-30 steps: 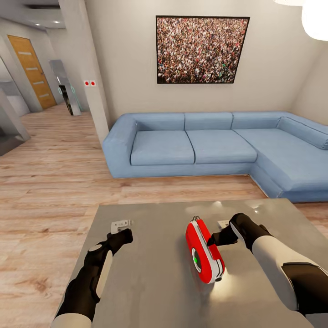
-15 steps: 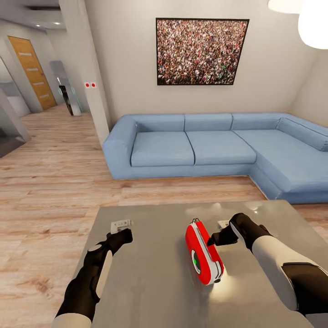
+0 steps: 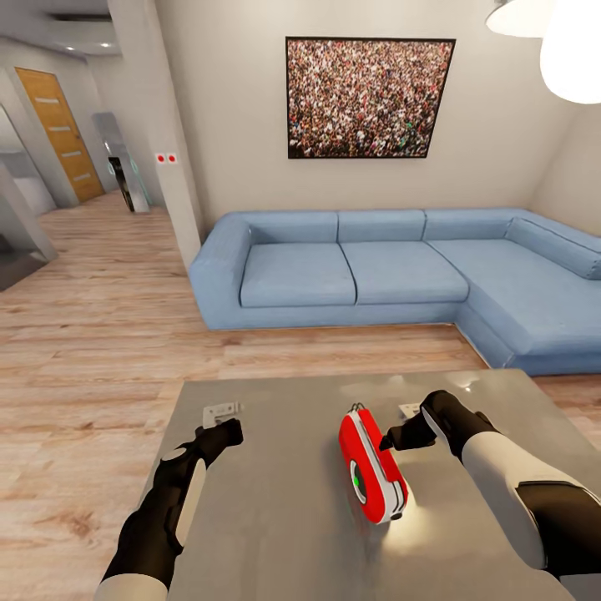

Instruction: Turn on the radio receiver that's on the table in the living room.

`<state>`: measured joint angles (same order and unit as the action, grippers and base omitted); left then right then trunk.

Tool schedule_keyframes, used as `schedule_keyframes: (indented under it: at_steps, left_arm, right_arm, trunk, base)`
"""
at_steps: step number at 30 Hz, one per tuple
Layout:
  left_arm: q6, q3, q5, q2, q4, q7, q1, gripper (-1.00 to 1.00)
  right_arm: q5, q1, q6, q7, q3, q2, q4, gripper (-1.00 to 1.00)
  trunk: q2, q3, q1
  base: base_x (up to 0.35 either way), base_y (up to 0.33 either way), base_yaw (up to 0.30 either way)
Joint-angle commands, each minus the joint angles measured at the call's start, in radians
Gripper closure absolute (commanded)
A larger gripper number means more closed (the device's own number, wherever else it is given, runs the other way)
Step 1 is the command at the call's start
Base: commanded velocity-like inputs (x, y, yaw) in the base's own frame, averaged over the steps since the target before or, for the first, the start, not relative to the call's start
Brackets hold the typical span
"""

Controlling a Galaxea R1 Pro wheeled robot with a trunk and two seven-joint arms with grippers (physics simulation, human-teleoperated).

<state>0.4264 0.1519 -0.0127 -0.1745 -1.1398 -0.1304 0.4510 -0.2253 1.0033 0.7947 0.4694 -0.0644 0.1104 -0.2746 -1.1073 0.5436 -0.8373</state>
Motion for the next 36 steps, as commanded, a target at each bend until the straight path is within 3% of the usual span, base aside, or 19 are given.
schedule_keyframes:
  at_steps: [1, 14, 36]
  left_arm:
    - [0.000, 0.000, 0.000, 0.000, 0.000, 0.000, 0.000, 1.00]
    - [0.000, 0.000, -0.003, 0.000, 0.002, 0.000, 0.000, 1.00]
    - [0.000, -0.001, -0.003, 0.000, 0.003, 0.002, 0.000, 1.00]
  right_arm:
    - [0.000, 0.000, 0.000, 0.000, 0.000, 0.000, 0.000, -1.00]
    - [0.000, 0.000, 0.001, 0.000, 0.000, 0.000, 0.000, -1.00]
    - [0.000, 0.000, 0.001, 0.000, 0.000, 0.000, 0.000, -1.00]
  trunk:
    - [0.007, -0.003, 0.004]
    - [0.098, -0.044, 0.054]
    - [0.252, -0.113, 0.138]
  base:
    - [0.000, 0.000, 0.000]
    - [-0.099, -0.009, 0.000]
    - [-0.289, -0.134, 0.000]
